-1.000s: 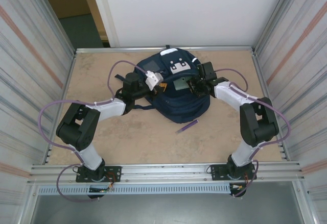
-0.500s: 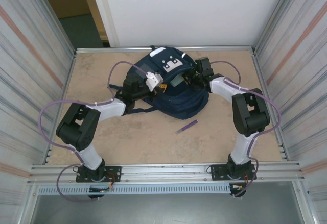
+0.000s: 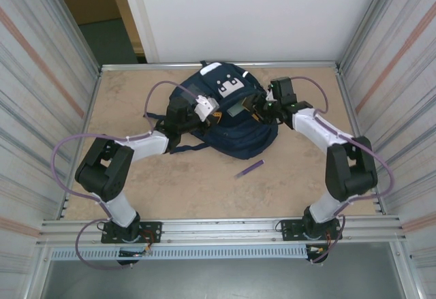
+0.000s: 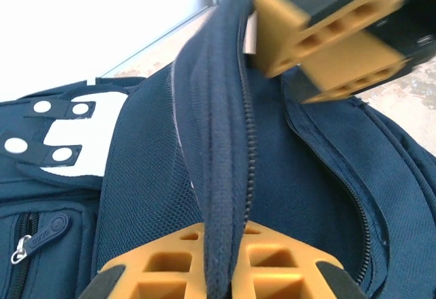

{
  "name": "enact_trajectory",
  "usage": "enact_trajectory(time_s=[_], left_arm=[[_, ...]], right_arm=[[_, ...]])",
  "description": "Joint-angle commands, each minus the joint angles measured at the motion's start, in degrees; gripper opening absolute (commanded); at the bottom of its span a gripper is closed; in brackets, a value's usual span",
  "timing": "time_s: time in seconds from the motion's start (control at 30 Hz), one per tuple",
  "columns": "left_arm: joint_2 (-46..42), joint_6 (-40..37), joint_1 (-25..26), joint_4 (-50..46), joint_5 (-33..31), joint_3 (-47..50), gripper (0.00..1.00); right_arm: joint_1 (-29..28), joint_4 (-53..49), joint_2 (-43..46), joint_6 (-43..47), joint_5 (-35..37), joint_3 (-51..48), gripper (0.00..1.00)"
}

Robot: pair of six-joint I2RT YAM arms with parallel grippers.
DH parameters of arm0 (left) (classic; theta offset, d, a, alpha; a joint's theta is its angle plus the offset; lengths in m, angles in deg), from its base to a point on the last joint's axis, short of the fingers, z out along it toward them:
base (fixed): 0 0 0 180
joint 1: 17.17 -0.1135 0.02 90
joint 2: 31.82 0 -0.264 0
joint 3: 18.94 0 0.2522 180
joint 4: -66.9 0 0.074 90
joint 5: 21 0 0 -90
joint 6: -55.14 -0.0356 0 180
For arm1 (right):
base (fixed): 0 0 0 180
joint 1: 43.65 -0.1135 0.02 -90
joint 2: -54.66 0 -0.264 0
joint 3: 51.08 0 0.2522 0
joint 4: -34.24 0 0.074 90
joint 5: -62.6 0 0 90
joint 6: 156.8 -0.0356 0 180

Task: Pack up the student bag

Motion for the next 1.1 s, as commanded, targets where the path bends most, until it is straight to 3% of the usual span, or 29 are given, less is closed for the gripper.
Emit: enact_trajectory(time_s=[0.0, 0.13, 0.23, 0.53, 0.73, 0.87, 0.93, 1.07], left_arm=[[1.09, 2.43, -1.34, 0.3, -0.62, -3.25, 0.0], [1.47, 5.69, -2.26, -0.54, 0.97, -4.36, 0.0], [0.81, 5.95, -2.56, -1.14, 1.45, -4.19, 0.0], [-2.42, 0.73, -4.39, -7.86, 3.58, -2.7, 0.05], [-7.67, 1.36, -4.67, -16.17, 9.09, -2.46, 0.39], [-12.7, 1.47, -5.76, -26.76, 13.19, -2.69, 0.48], [-15.5, 1.66, -5.95, -30.16, 11.07, -1.6, 0.54], [-16.77, 13.41, -9.77, -37.29, 7.06, -3.97, 0.61]], right_arm=[[0.61, -9.85, 6.9, 11.95, -1.51, -1.29, 0.54], [-2.38, -24.98, 12.09, 24.61, 6.72, -0.03, 0.6], [-6.36, -31.4, 14.53, 27.25, 13.08, -0.27, 0.63], [-16.83, -33.67, 19.48, 27.39, 23.57, -1.39, 0.66], [-17.28, -30.29, 21.73, 24.71, 26.63, -3.3, 0.68], [-16.16, -28.71, 22.58, 24.04, 26.64, -4.07, 0.69], [-15.67, -28.36, 22.34, 24.27, 26.35, -3.97, 0.7], [-15.4, -28.24, 20.72, 25.13, 25.43, -2.55, 0.7]])
